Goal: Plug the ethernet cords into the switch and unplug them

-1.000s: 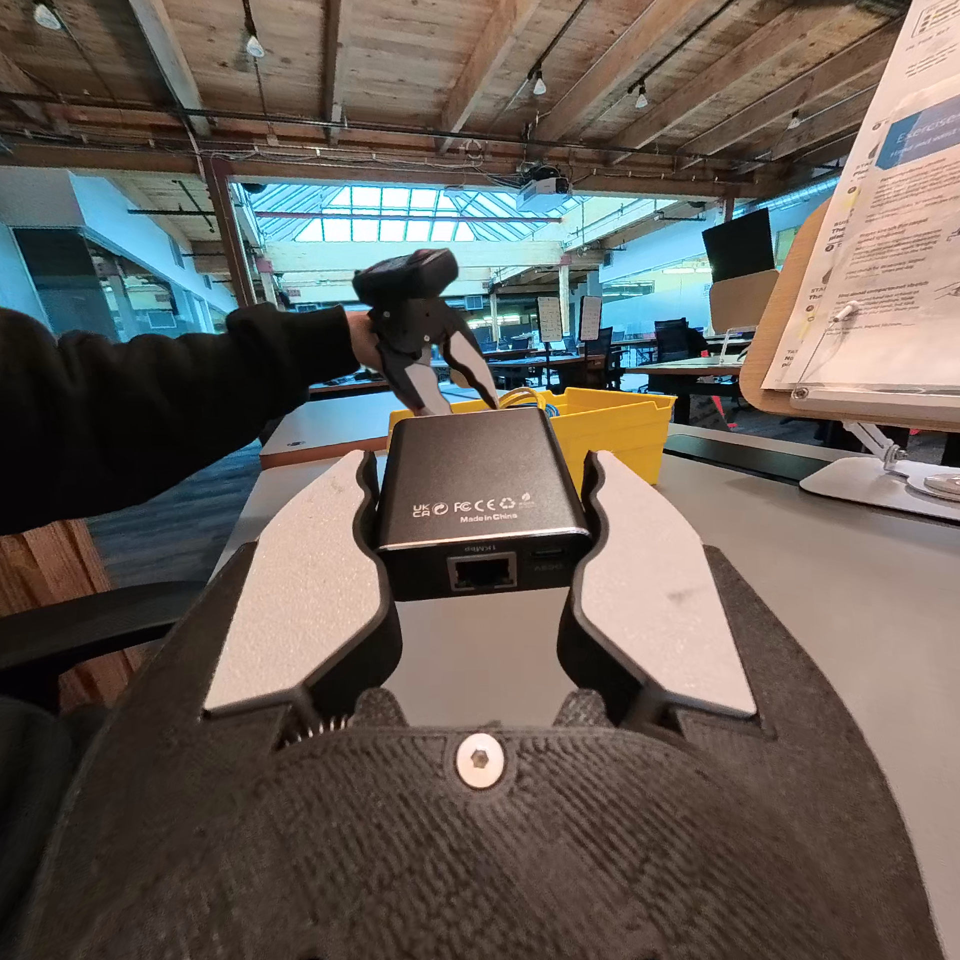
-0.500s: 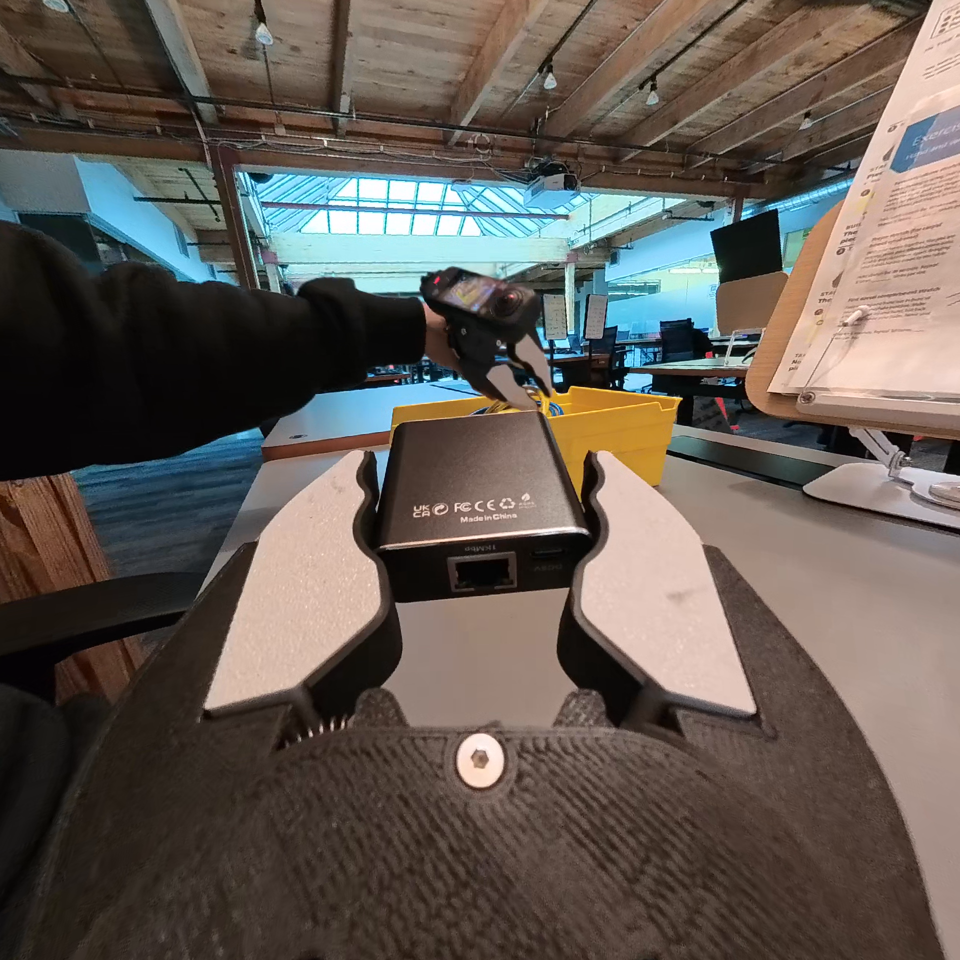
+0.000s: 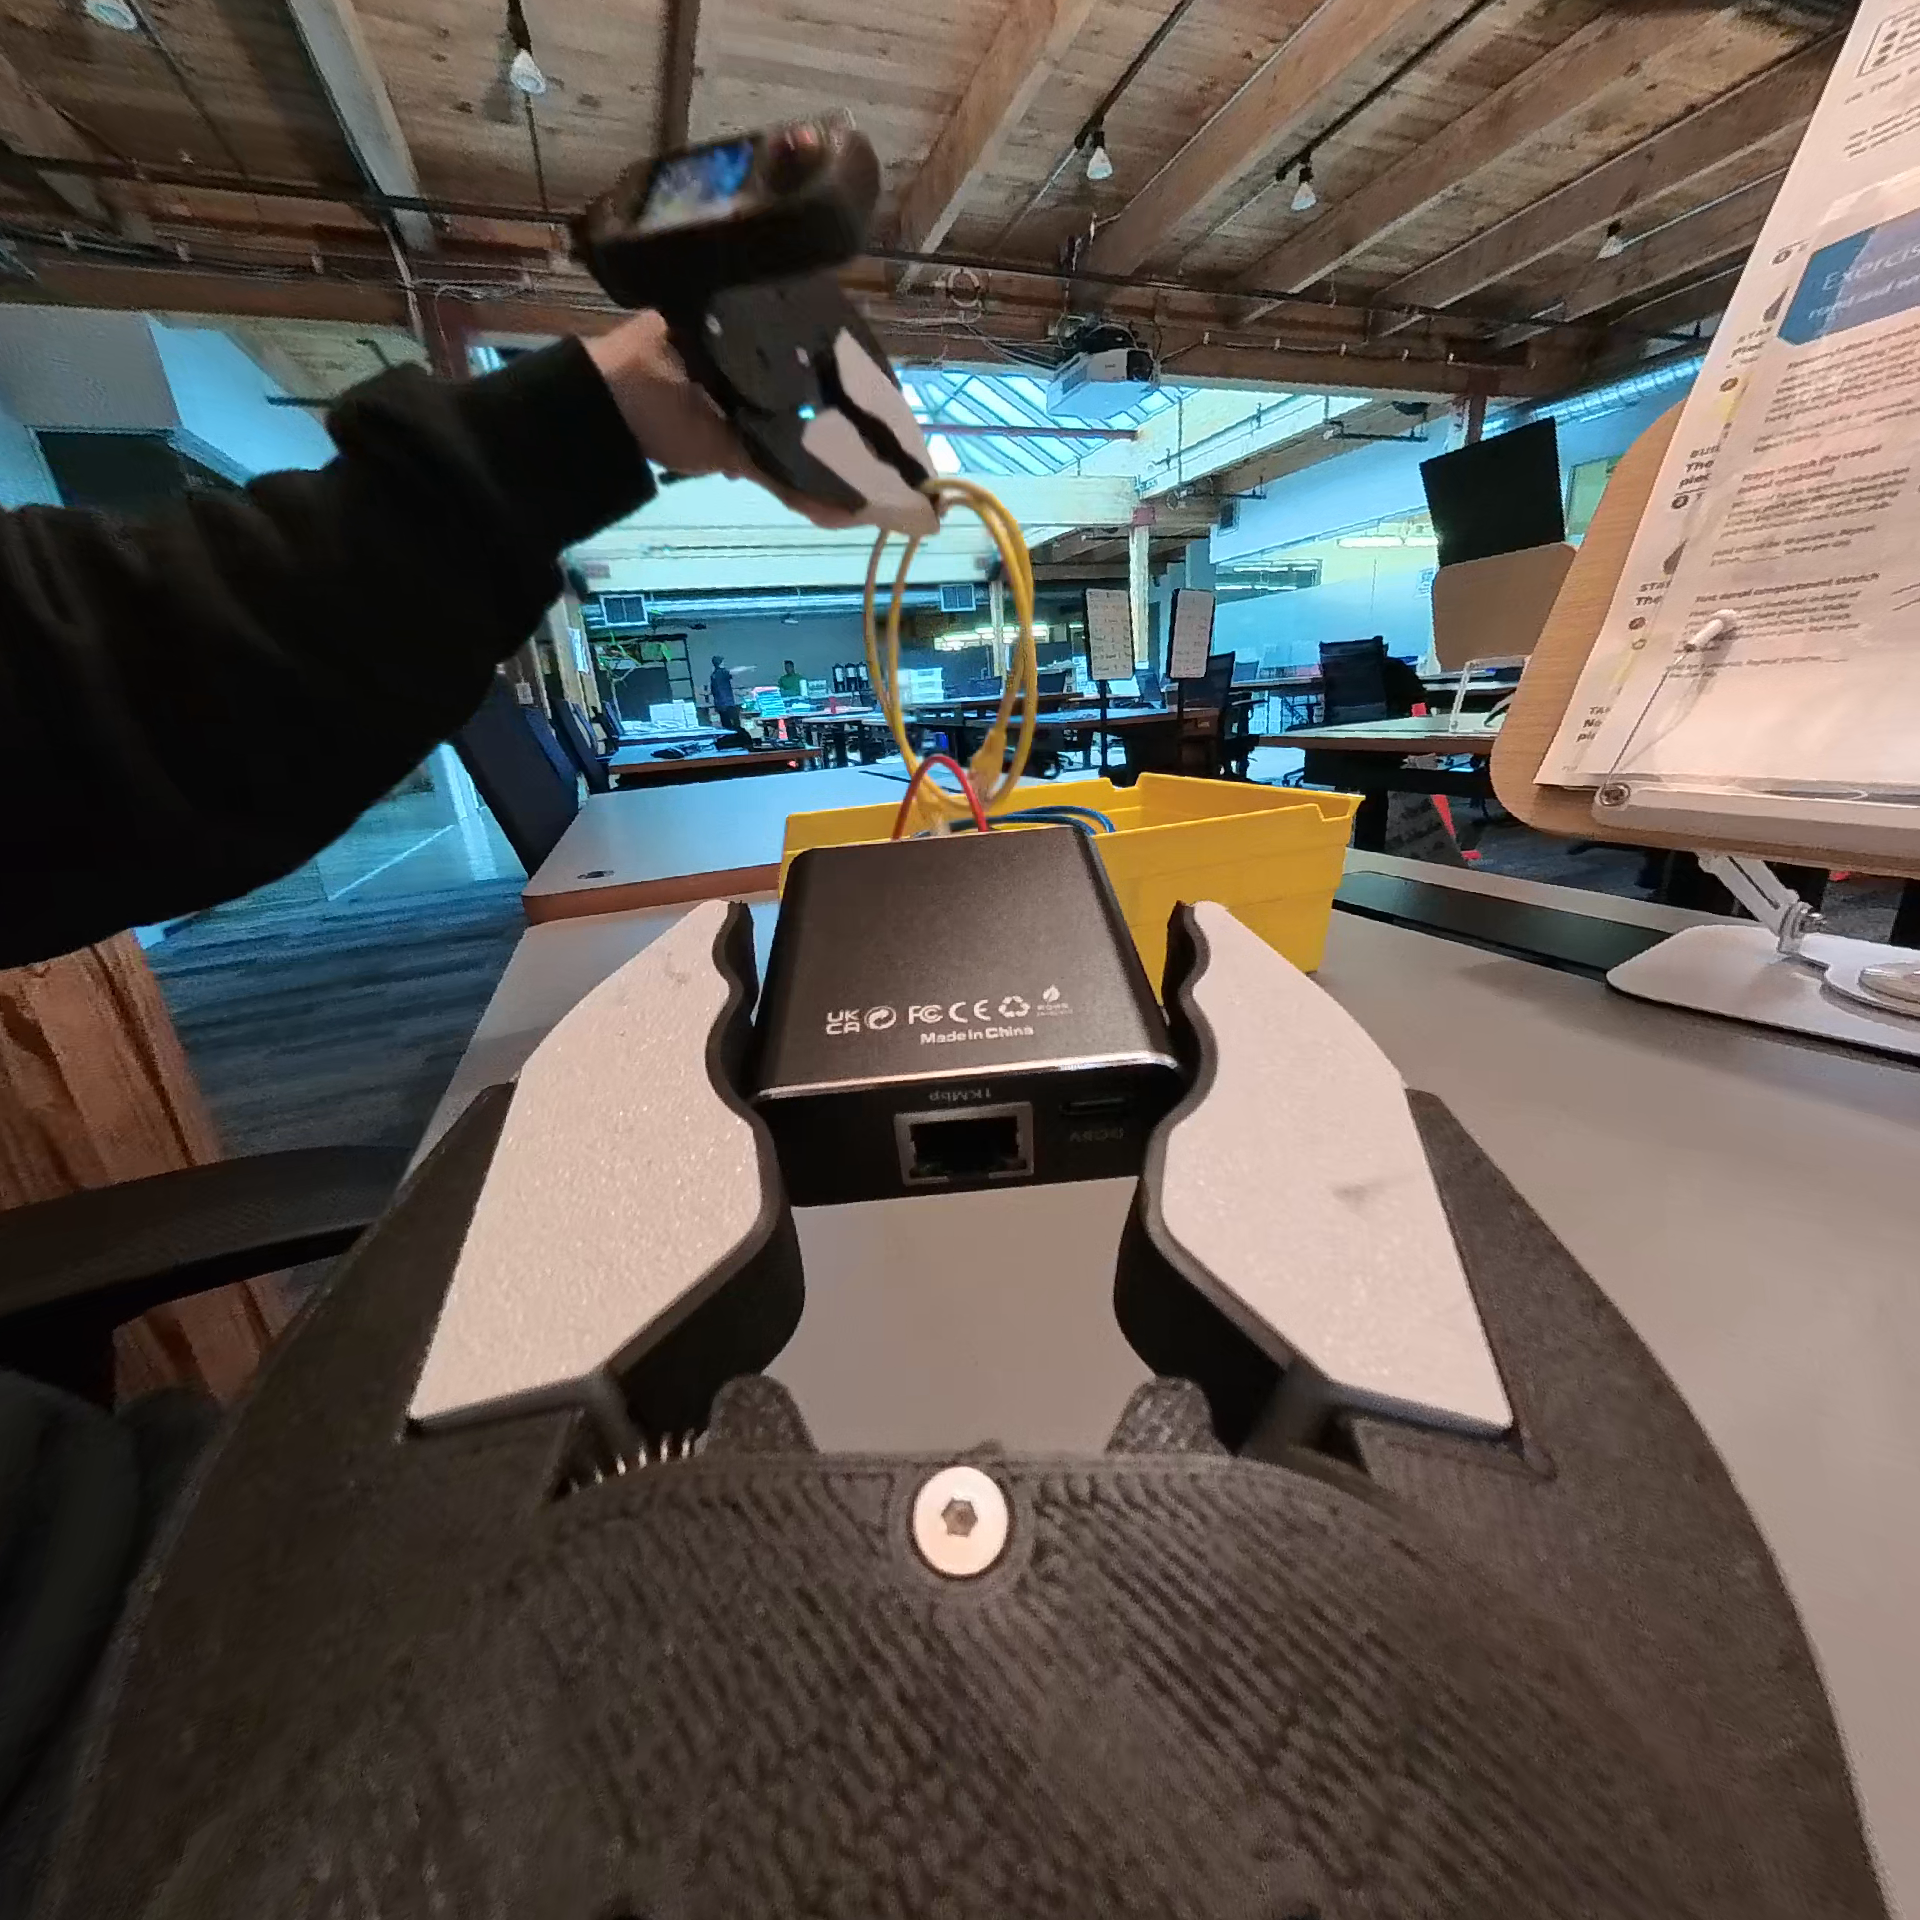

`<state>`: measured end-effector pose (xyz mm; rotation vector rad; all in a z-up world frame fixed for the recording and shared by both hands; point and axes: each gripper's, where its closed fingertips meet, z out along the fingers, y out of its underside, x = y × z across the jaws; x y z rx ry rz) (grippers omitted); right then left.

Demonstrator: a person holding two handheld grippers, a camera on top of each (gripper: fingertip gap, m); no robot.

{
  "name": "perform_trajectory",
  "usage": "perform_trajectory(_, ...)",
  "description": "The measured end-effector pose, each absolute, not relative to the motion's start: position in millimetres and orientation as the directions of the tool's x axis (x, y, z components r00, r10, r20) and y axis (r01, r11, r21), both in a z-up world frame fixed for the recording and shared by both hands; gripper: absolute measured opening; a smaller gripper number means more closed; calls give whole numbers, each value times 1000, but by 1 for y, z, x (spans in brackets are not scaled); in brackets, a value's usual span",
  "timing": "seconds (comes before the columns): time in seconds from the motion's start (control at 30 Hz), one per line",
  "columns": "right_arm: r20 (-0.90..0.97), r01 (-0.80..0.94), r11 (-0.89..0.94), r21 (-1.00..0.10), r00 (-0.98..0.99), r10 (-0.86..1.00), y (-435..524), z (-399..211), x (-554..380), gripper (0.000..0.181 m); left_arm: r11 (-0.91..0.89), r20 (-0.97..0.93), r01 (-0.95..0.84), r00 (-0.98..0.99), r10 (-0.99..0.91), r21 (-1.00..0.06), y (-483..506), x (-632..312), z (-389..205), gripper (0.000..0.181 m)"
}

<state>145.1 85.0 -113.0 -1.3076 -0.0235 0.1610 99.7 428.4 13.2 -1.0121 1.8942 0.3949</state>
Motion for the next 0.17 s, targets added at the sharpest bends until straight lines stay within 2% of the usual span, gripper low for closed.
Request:
perform_trajectory(0.07, -70, -102, 262, -960, 989, 129, 84, -111, 145, 76, 576, -851, -771, -87, -518, -271, 420, 96, 39, 5)
perform_trajectory(0.17, -82, -113, 273, -955, 989, 123, 82, -110, 147, 76, 511, -834, -762, 68, -548, -398, 412, 89, 63, 5)
